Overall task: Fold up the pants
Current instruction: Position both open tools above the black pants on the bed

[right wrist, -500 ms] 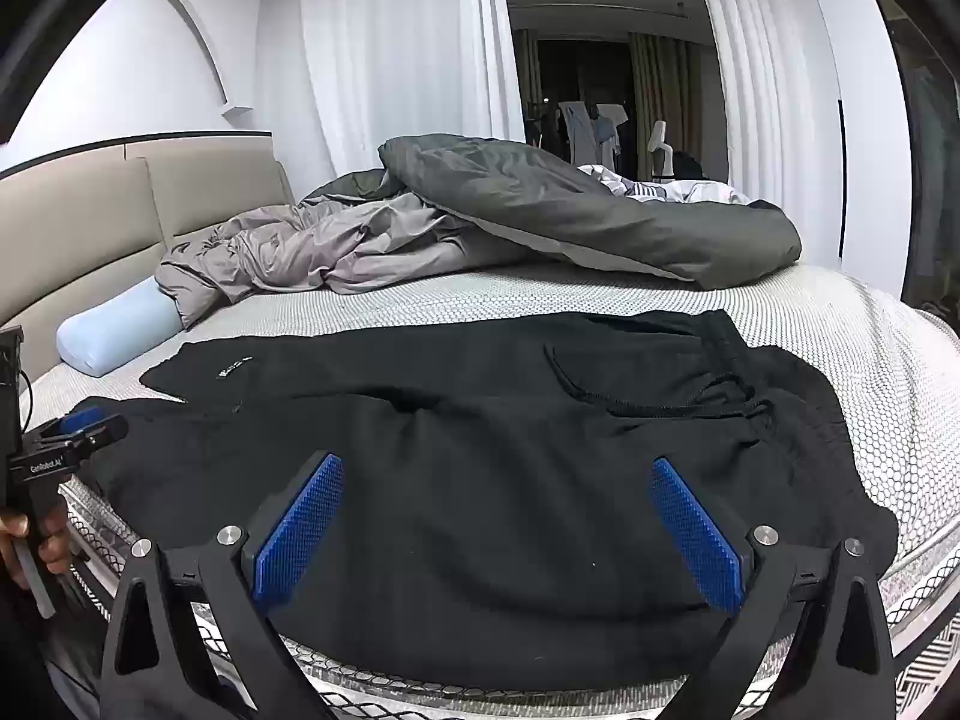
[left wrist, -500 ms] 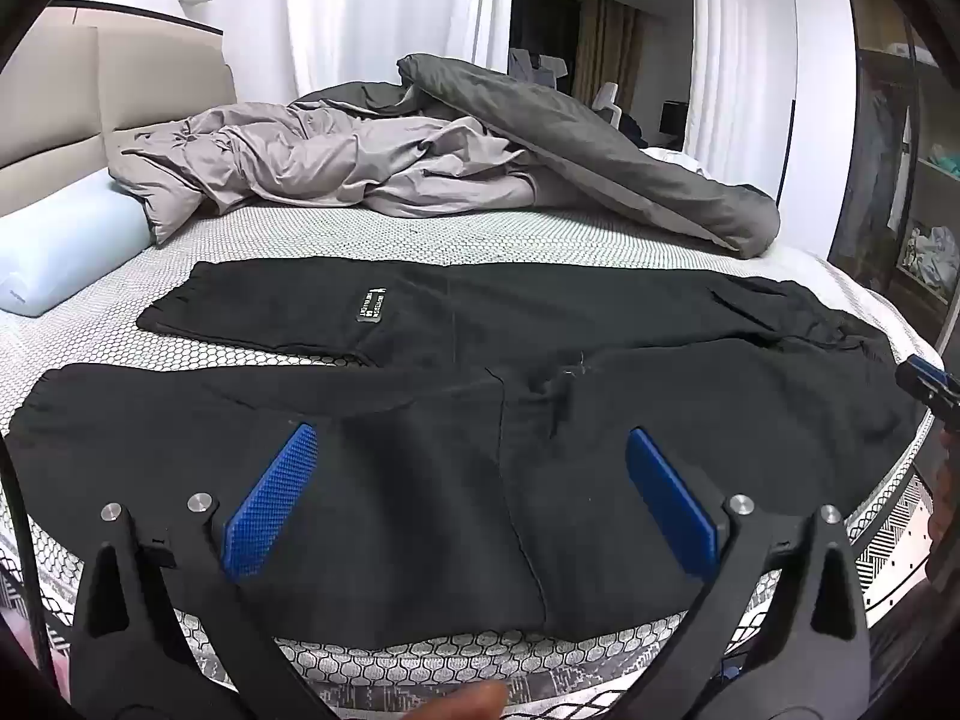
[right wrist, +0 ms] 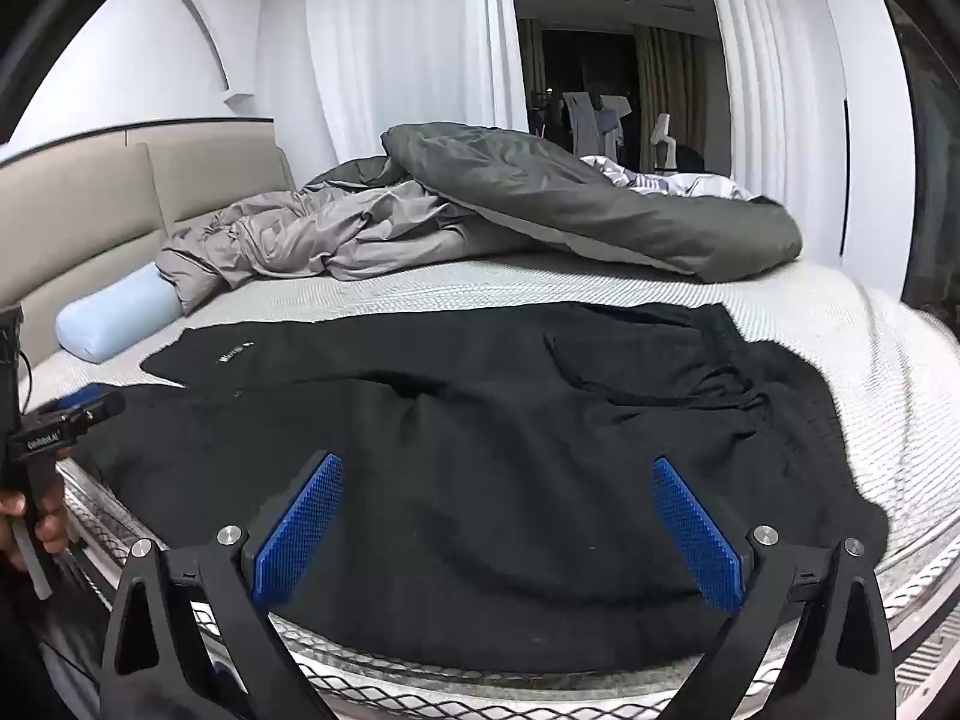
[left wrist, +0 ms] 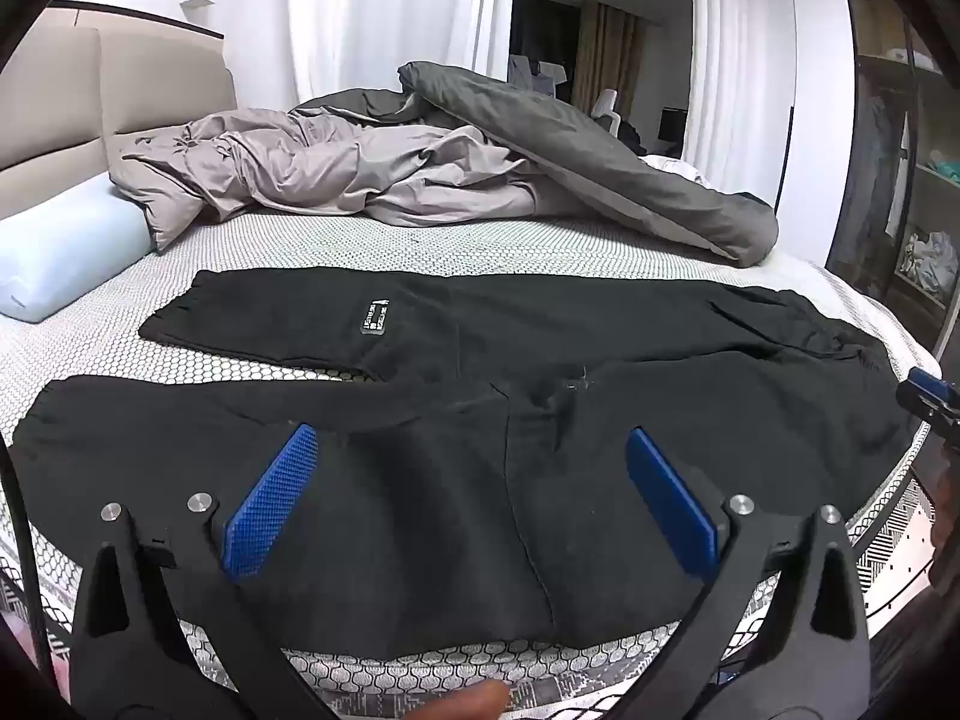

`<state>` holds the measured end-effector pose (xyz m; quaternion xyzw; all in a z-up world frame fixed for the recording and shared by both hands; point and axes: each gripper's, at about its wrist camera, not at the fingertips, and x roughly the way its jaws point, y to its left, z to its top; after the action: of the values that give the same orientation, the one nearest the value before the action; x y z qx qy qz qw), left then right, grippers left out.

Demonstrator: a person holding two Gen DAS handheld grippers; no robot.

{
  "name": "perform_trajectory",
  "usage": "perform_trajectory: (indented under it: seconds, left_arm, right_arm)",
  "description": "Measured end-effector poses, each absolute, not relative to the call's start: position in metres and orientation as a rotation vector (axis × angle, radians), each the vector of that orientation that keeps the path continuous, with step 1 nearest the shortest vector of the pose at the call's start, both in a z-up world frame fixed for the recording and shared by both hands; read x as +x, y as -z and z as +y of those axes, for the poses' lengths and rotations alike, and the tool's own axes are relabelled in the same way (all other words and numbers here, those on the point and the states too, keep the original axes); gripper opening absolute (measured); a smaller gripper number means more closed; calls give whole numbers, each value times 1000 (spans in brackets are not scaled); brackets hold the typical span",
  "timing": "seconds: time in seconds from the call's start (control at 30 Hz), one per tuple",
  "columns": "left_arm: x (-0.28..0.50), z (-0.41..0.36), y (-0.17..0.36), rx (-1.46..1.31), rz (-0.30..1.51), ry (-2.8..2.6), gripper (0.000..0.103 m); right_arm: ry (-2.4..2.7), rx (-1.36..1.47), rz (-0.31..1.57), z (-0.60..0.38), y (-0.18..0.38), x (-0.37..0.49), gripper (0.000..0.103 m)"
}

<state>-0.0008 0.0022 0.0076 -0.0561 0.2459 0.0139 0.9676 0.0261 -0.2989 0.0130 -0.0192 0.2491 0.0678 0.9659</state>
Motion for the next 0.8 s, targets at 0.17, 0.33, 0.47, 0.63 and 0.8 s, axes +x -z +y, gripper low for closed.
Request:
perform_trajectory:
  seconds: [0.17,0.33,0.47,0.63,0.8]
  left_arm:
    - [3,3,-14,-131,495,-13,102]
    - [6,-1,-14,-124,493,-6,102]
    - [4,0,-13,-126,501,-6,102]
    - [2,3,-12,-138,505,-20,102]
    - [1,10,-7,-156,519,-29,102]
  right_arm:
    - [-136,-26,526,-307,-18,22,103]
    - [-120,-6,500,-312,-26,18,103]
    - [-108,-1,493,-314,-28,19,103]
    - [-84,-16,488,-319,-28,19,103]
    - [-47,-24,501,-327,-26,24,103]
